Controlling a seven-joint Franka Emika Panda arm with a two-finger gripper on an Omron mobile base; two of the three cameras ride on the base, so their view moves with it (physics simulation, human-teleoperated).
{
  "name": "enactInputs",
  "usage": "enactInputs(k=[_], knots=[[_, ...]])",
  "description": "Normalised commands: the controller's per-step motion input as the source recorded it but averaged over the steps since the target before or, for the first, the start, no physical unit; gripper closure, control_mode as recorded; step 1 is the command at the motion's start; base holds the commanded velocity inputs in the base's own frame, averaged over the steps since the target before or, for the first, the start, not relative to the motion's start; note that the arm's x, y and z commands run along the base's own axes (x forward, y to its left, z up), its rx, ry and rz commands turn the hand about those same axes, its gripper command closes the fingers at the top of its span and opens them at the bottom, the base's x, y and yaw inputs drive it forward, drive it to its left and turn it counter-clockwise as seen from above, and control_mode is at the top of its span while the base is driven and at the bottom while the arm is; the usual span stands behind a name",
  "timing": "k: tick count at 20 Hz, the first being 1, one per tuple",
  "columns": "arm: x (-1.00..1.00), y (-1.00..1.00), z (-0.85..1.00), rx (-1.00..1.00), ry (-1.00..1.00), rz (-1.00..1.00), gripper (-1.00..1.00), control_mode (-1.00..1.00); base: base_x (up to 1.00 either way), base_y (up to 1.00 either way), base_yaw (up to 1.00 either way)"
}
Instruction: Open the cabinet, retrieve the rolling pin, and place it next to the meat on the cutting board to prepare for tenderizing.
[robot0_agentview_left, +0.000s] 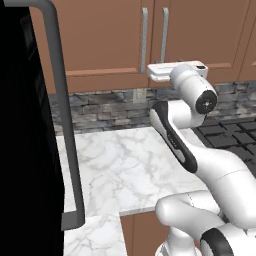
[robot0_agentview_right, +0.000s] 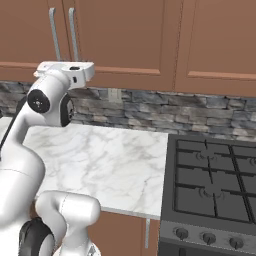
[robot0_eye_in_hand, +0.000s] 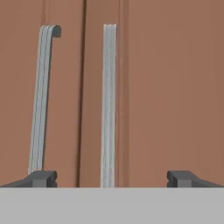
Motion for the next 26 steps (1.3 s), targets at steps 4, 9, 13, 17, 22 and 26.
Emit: enactInputs(k=[4, 9, 13, 17, 22, 26], knots=[[0.45, 0.00, 0.00, 0.00, 0.00, 0.00, -1.00, -1.00, 0.00, 0.00, 0.00], [0.47, 0.02, 0.00, -0.03, 0.00, -0.02, -1.00, -1.00, 0.00, 0.00, 0.00], [0.37, 0.04, 0.00, -0.02, 0.00, -0.02, -1.00, -1.00, 0.00, 0.00, 0.00], [0.26, 0.00, 0.00, 0.00, 0.00, 0.00, -1.00, -1.00, 0.00, 0.00, 0.00], [0.23, 0.01, -0.01, -0.01, 0.00, 0.00, 1.00, -1.00, 0.00, 0.00, 0.00], [0.28, 0.10, 0.00, -0.01, 0.01, 0.00, 1.00, -1.00, 0.00, 0.00, 0.00]])
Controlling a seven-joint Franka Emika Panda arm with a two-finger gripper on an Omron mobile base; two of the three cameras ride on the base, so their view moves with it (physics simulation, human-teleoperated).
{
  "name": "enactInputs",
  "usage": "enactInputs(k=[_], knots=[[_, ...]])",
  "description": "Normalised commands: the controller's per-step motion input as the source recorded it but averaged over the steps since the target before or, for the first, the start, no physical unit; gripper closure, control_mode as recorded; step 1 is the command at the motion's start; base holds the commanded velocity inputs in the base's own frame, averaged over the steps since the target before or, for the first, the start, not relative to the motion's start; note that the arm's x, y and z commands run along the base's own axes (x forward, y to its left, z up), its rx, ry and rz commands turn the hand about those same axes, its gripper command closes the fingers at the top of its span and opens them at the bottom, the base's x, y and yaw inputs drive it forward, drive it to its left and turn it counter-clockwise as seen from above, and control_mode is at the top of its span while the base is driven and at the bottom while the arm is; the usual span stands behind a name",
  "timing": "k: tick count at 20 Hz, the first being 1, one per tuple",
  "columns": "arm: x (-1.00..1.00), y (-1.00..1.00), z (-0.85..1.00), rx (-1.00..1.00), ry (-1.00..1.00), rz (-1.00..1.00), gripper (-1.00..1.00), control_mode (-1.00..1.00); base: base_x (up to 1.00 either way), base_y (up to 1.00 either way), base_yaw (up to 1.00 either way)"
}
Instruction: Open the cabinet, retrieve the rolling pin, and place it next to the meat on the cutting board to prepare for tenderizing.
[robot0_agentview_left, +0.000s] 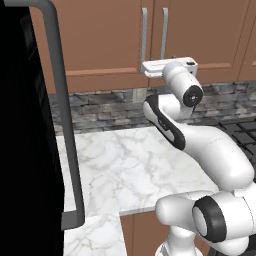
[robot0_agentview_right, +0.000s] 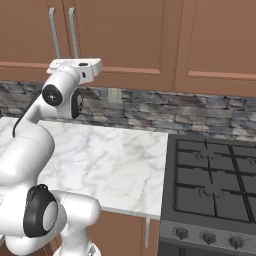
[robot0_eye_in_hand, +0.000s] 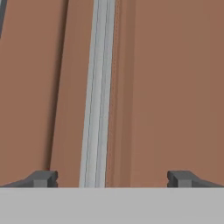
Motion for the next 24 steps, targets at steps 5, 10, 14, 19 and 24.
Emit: enactInputs(k=[5, 10, 14, 19, 24], knots=[[0.29, 0.12, -0.01, 0.00, 0.01, 0.00, 1.00, -1.00, 0.00, 0.00, 0.00], [0.34, 0.31, -0.03, -0.02, 0.02, 0.00, 1.00, -1.00, 0.00, 0.00, 0.00], [0.29, 0.44, -0.06, -0.04, 0.00, 0.00, 1.00, -1.00, 0.00, 0.00, 0.00], [0.11, 0.55, -0.08, -0.05, 0.00, 0.00, 1.00, -1.00, 0.00, 0.00, 0.00], [0.01, 0.53, -0.07, -0.05, 0.00, 0.00, 1.00, -1.00, 0.00, 0.00, 0.00]])
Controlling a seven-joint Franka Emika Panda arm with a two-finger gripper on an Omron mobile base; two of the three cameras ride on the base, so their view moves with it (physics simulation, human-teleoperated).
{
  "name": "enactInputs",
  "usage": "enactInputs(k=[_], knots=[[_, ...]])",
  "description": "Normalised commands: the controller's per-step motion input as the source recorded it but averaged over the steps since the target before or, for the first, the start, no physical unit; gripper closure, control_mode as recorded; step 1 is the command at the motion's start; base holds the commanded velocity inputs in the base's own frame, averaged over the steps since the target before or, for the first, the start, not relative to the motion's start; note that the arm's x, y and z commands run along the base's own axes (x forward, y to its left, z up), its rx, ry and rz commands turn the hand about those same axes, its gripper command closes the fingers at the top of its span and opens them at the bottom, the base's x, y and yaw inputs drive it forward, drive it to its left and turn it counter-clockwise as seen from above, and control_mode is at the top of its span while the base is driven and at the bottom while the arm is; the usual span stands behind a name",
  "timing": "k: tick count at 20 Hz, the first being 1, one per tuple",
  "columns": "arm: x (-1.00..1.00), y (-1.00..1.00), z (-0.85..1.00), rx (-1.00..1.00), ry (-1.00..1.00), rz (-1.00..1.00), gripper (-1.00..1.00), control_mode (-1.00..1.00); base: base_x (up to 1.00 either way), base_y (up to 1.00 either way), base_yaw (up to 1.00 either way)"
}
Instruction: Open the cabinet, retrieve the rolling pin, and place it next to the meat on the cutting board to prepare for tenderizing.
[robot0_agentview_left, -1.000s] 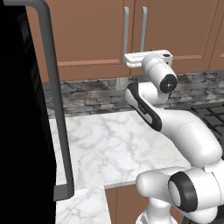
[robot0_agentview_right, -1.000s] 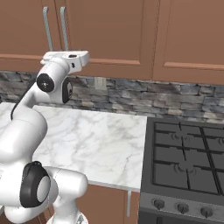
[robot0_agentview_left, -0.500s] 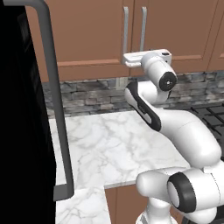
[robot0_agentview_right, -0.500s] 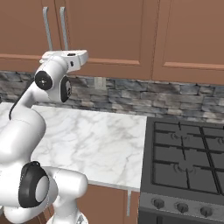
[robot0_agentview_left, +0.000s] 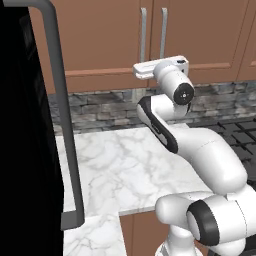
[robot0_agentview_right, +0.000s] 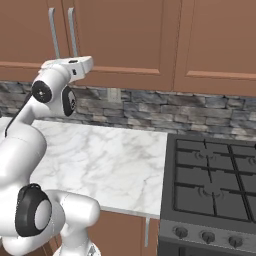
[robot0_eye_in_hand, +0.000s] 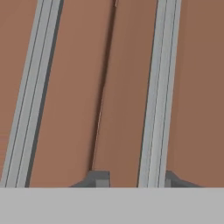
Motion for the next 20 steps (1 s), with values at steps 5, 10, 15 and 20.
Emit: enactInputs(k=[5, 10, 15, 20], knots=[[0.00, 0.14, -0.01, -0.04, 0.00, 0.00, 1.00, -1.00, 0.00, 0.00, 0.00], [0.00, 0.00, -0.01, 0.00, 0.00, 0.00, 1.00, -1.00, 0.00, 0.00, 0.00], [-0.09, 0.00, 0.00, 0.00, 0.00, 0.00, 1.00, -1.00, 0.00, 0.00, 0.00], [-0.19, -0.02, 0.00, 0.00, -0.03, 0.00, 1.00, -1.00, 0.00, 0.00, 0.00]])
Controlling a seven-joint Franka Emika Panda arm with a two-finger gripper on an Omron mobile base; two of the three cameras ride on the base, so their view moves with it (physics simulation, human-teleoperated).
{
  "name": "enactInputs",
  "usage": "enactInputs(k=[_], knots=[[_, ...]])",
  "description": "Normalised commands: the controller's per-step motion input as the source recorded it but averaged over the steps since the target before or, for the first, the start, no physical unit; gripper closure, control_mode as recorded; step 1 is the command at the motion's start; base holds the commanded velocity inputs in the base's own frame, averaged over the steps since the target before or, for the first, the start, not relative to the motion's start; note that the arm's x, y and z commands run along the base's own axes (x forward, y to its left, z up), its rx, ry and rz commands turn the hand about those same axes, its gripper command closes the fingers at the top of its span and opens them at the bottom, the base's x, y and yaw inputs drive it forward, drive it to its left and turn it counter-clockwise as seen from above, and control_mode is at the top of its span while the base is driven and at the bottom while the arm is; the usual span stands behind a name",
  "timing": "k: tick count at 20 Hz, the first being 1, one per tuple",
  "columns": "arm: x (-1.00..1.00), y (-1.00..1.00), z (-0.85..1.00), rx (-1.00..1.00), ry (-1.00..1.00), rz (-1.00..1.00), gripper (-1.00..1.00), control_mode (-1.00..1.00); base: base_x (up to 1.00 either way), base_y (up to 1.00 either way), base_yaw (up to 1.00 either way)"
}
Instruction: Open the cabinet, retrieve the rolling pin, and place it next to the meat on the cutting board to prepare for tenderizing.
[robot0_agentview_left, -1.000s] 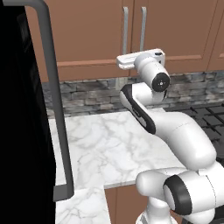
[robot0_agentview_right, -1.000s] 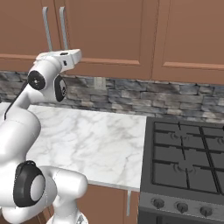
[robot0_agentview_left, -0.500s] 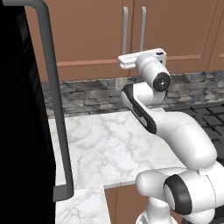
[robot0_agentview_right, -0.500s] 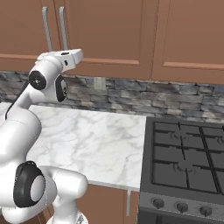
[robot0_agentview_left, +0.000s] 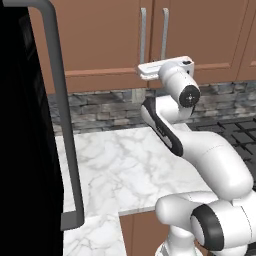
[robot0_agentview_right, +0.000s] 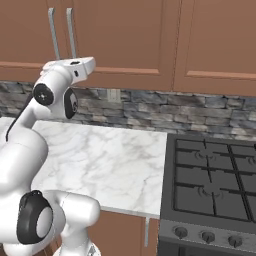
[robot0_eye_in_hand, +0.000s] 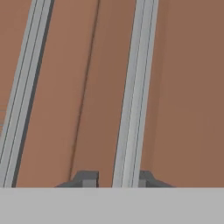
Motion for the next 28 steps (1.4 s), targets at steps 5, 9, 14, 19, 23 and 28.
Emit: enactInputs(k=[5, 9, 14, 19, 23, 28], knots=[[-0.44, -0.12, 0.00, 0.00, -0.09, -0.02, 1.00, -1.00, 0.00, 0.00, 0.00], [-0.39, -0.08, 0.00, 0.00, -0.03, -0.02, 1.00, -1.00, 0.00, 0.00, 0.00], [-0.42, -0.08, 0.00, 0.00, 0.00, 0.00, 1.00, -1.00, 0.00, 0.00, 0.00], [-0.57, -0.27, 0.00, 0.00, 0.00, 0.00, 1.00, -1.00, 0.00, 0.00, 0.00], [-0.69, -0.43, 0.00, 0.02, 0.00, 0.05, 1.00, -1.00, 0.00, 0.00, 0.00], [-0.78, -0.53, 0.00, 0.06, 0.00, 0.12, 1.00, -1.00, 0.00, 0.00, 0.00]])
